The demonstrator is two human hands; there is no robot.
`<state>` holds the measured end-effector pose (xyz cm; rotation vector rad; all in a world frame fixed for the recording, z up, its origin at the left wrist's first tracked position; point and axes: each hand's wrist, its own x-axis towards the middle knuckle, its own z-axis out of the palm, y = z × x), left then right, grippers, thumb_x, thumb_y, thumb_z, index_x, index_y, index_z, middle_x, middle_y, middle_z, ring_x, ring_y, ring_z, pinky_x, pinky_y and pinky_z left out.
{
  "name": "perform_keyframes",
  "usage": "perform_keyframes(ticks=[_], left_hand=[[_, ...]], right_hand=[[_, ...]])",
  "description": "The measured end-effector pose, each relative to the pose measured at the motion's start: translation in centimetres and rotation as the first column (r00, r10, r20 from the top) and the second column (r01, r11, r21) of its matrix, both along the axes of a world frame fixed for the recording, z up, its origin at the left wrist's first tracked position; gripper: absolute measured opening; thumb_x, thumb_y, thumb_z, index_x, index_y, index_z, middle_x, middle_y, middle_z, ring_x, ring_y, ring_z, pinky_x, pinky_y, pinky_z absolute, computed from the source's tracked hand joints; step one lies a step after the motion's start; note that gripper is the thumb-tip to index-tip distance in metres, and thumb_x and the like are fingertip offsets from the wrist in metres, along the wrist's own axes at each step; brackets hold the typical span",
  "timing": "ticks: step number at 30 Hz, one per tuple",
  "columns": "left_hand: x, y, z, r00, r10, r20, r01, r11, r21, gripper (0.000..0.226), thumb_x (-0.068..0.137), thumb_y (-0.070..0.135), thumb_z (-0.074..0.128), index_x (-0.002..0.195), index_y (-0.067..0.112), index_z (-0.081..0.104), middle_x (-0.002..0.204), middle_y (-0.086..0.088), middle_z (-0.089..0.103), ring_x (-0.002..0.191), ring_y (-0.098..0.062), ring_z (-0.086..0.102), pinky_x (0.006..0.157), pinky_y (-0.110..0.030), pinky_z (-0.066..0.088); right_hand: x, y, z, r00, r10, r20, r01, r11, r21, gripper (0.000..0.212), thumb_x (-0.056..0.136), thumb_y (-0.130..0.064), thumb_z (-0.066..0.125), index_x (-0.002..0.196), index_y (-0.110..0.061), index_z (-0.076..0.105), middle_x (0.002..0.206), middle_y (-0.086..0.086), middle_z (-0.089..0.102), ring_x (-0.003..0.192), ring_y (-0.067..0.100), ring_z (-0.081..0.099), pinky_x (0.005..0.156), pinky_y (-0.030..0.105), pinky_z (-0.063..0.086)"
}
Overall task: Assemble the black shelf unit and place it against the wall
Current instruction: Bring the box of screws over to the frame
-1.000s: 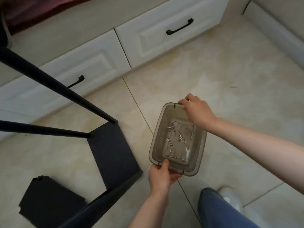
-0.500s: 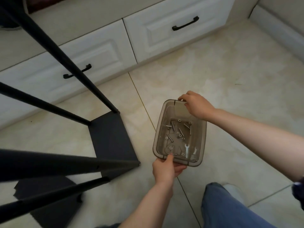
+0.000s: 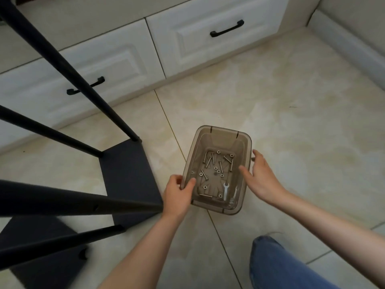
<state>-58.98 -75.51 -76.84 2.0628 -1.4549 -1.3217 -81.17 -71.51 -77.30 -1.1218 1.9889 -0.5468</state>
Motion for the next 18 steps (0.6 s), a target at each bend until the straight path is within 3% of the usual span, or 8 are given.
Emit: perform_keyframes(ticks=[3, 5, 8, 11, 14, 18], left_hand=[[-0.7, -0.8, -0.5, 0.997, -0.047, -0.062, 0.048, 0.999, 0.024, 0.019, 0.097, 0.027, 0.065, 0.111, 0.015, 0.061, 0.102, 0.003, 0.066, 0.097, -0.016, 0.062, 0.089, -0.033, 0.051], [-0.9, -1.2, -1.2, 0.997, -0.054, -0.061, 0.055, 0.998, 0.006, 0.014, 0.1, 0.019, 0.059, 0.112, 0.013, 0.064, 0.102, 0.001, 0.067, 0.099, -0.019, 0.063, 0.088, -0.032, 0.05], [-1.2, -1.2, -2.0, 0.998, -0.05, -0.036, 0.048, 0.998, -0.052, 0.015, 0.102, 0.01, 0.052, 0.11, 0.013, 0.064, 0.098, 0.001, 0.067, 0.095, -0.019, 0.062, 0.082, -0.03, 0.047], [-1.7, -1.1, -2.4, 0.999, -0.034, -0.035, 0.031, 0.995, -0.096, 0.014, 0.101, 0.007, 0.052, 0.104, 0.013, 0.064, 0.087, 0.002, 0.066, 0.078, -0.011, 0.061, 0.07, -0.026, 0.046], [-2.3, -1.7, -2.3, 0.997, -0.067, -0.04, 0.063, 0.993, -0.095, 0.021, 0.098, 0.003, 0.053, 0.09, 0.022, 0.057, 0.076, 0.005, 0.061, 0.06, 0.003, 0.057, 0.052, -0.011, 0.04], [-3.0, -2.7, -2.1, 0.994, -0.109, -0.022, 0.108, 0.992, -0.063, 0.018, 0.098, 0.003, 0.052, 0.093, 0.02, 0.055, 0.082, 0.002, 0.061, 0.071, -0.006, 0.057, 0.056, -0.012, 0.041]], right_hand=[[1.3, 1.2, -0.6, 0.996, -0.027, 0.089, 0.027, 1.0, -0.005, 0.062, 0.1, -0.022, 0.055, 0.15, -0.007, 0.023, 0.145, 0.012, 0.047, 0.132, 0.028, 0.049, 0.105, 0.026, 0.036], [1.8, 1.4, -1.0, 0.992, -0.057, 0.114, 0.056, 0.998, 0.008, 0.06, 0.1, -0.02, 0.054, 0.15, -0.008, 0.022, 0.142, 0.009, 0.051, 0.128, 0.028, 0.052, 0.092, 0.019, 0.035], [2.0, 1.0, -1.6, 0.985, -0.1, 0.14, 0.098, 0.995, 0.023, 0.059, 0.099, -0.013, 0.052, 0.149, -0.009, 0.02, 0.136, 0.009, 0.056, 0.126, 0.03, 0.054, 0.081, 0.017, 0.034], [1.5, 0.2, -2.1, 0.982, -0.129, 0.137, 0.122, 0.991, 0.059, 0.06, 0.099, -0.008, 0.05, 0.15, -0.008, 0.018, 0.129, 0.008, 0.058, 0.121, 0.032, 0.056, 0.072, 0.018, 0.032], [1.2, -0.5, -2.3, 0.979, -0.158, 0.131, 0.151, 0.986, 0.068, 0.058, 0.098, -0.005, 0.048, 0.149, -0.009, 0.019, 0.117, 0.0, 0.055, 0.119, 0.032, 0.057, 0.072, 0.019, 0.033], [0.9, -1.1, -1.9, 0.969, -0.198, 0.146, 0.187, 0.979, 0.086, 0.056, 0.099, -0.004, 0.045, 0.148, -0.01, 0.019, 0.127, 0.006, 0.058, 0.119, 0.031, 0.057, 0.079, 0.023, 0.036]])
